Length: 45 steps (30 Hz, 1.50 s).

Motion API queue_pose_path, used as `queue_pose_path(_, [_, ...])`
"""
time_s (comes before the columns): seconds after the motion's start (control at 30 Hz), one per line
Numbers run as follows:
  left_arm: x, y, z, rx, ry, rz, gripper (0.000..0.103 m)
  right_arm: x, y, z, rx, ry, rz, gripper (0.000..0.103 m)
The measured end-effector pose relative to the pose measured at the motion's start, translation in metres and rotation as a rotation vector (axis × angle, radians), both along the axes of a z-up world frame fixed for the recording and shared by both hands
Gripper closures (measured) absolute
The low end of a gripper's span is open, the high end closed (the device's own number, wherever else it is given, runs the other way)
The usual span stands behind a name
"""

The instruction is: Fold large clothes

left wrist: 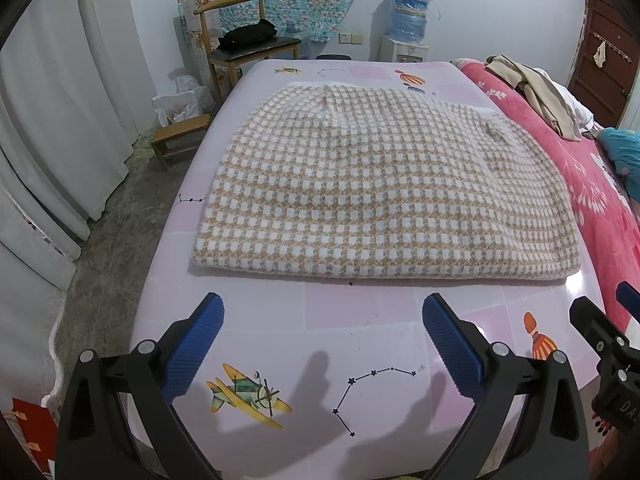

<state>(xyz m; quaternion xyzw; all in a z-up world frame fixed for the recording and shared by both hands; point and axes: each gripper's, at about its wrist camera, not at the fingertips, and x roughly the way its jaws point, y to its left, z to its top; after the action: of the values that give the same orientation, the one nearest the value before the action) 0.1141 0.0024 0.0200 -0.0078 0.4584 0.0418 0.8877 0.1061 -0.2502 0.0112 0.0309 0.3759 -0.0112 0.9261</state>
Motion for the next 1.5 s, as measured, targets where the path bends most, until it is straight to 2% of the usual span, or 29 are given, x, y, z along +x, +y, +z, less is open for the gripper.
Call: queue_pose_path(1.5, [-0.0009, -0.0044, 0.0042, -0.001, -0.005, -0.006, 0.005, -0.0011, -0.0003, 0.0023, -0.004, 0.001, 0.002, 0.008])
